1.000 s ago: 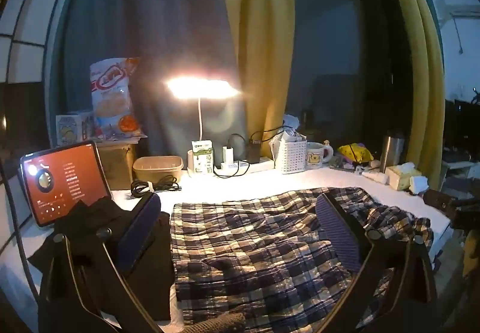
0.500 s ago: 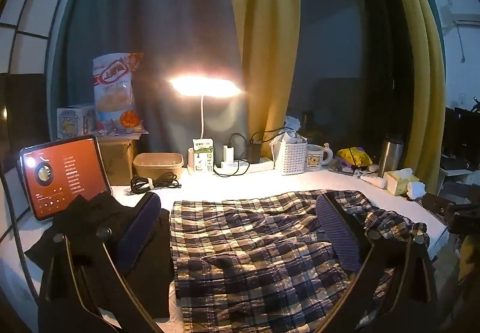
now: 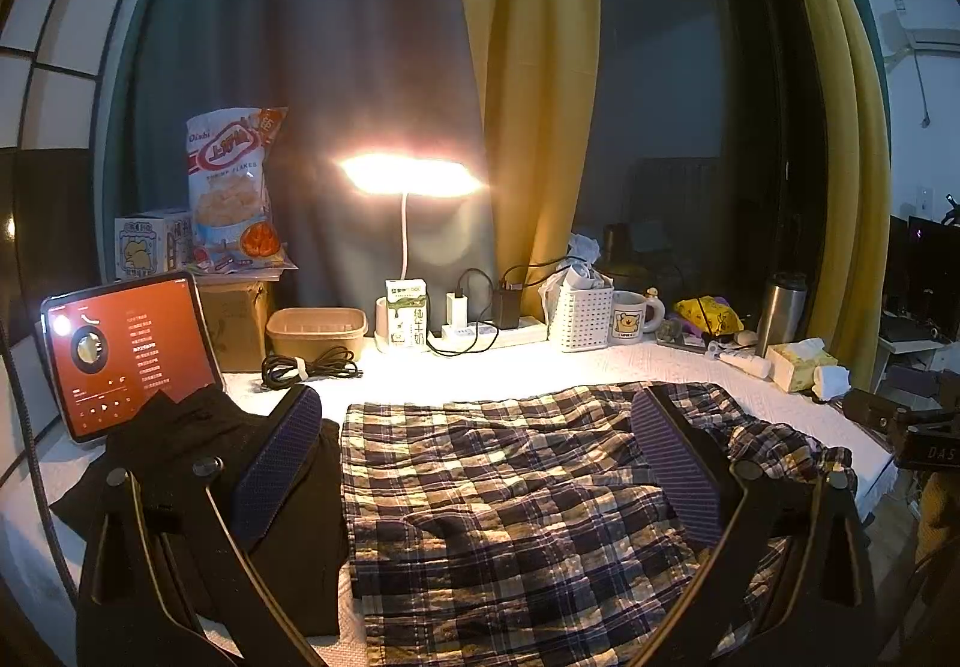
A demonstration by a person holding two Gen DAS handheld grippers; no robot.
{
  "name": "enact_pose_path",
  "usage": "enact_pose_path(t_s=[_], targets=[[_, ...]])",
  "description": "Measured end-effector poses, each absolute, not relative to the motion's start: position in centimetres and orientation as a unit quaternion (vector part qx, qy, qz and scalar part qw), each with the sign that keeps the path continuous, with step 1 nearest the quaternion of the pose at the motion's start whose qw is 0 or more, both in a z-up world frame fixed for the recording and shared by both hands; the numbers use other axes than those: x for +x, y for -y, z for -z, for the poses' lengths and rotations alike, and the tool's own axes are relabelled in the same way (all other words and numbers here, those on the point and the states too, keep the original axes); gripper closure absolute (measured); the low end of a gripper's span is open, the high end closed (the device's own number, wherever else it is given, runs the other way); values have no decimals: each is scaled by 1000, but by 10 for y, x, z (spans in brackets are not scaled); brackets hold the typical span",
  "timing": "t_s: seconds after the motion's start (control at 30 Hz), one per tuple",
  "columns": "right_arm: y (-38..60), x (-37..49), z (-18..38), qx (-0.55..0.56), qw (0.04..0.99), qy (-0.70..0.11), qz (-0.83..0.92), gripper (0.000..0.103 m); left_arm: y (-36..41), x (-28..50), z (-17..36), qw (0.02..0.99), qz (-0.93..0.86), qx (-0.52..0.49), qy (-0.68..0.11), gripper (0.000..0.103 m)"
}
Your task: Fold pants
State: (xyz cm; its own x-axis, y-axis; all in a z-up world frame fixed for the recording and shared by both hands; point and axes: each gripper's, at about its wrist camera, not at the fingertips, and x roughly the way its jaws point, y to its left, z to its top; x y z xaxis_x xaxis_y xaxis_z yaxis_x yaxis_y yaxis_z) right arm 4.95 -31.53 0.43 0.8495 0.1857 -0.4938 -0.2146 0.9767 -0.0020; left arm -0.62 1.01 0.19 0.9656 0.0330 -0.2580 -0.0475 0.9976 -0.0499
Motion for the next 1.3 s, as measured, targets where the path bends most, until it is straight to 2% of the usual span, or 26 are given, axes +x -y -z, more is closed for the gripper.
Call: enact_pose_path(t_s=[1.3], targets=[[313, 49, -6, -29, 962, -252, -103, 0, -5, -8, -6, 991, -18, -26, -129, 1]])
